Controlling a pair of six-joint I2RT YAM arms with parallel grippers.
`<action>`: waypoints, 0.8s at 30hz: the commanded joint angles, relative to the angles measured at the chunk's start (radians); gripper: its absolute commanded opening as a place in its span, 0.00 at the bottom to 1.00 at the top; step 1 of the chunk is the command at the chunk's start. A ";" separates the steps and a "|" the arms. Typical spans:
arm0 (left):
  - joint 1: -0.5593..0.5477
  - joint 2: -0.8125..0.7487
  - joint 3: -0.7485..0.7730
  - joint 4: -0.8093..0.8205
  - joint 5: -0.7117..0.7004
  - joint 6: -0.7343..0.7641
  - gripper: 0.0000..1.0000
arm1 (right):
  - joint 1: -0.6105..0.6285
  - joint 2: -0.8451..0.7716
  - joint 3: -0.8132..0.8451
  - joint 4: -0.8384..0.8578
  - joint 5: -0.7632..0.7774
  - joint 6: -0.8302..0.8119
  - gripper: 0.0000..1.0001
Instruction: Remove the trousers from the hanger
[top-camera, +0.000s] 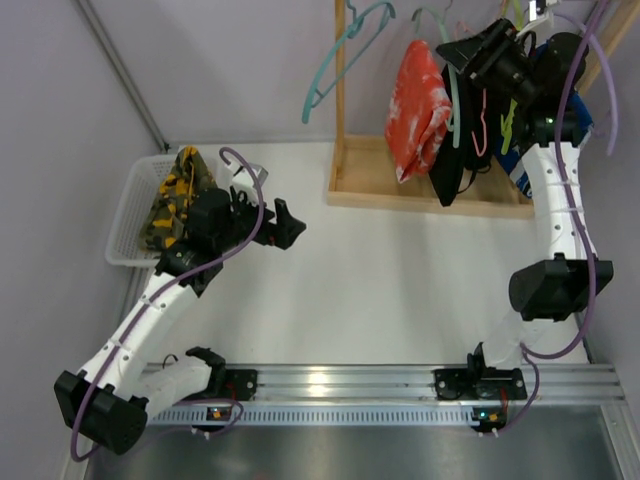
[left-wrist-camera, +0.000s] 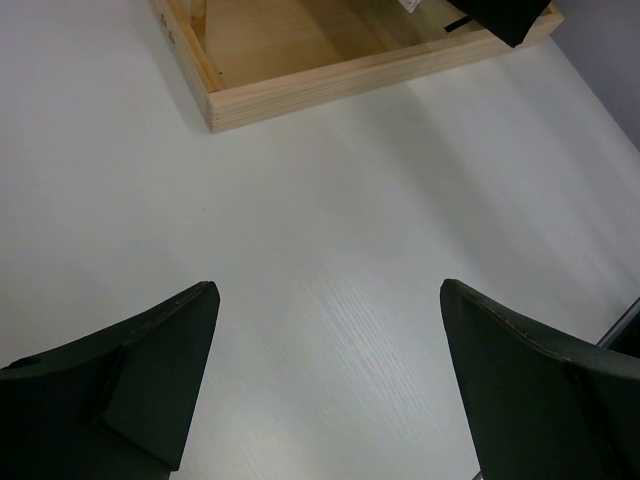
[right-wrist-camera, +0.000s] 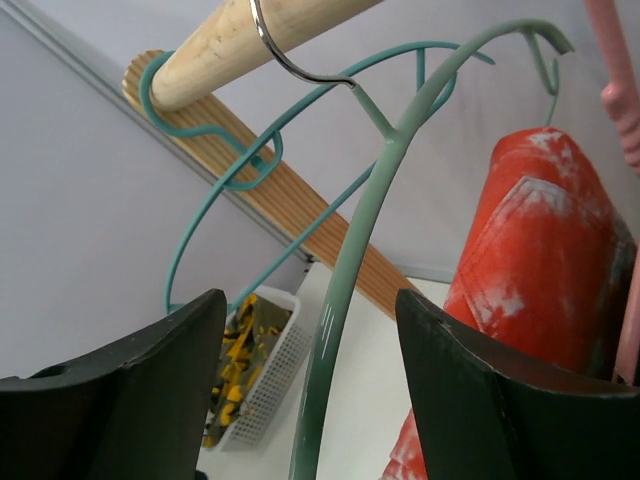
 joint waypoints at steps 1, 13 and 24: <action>0.020 -0.017 0.006 0.051 -0.013 -0.012 0.99 | -0.003 -0.009 -0.019 0.189 -0.064 0.146 0.68; 0.034 0.015 0.037 0.052 -0.010 -0.031 0.99 | 0.044 0.063 -0.027 0.304 -0.124 0.304 0.63; 0.037 0.023 0.035 0.051 -0.002 -0.035 0.99 | 0.067 0.095 -0.039 0.404 -0.162 0.410 0.47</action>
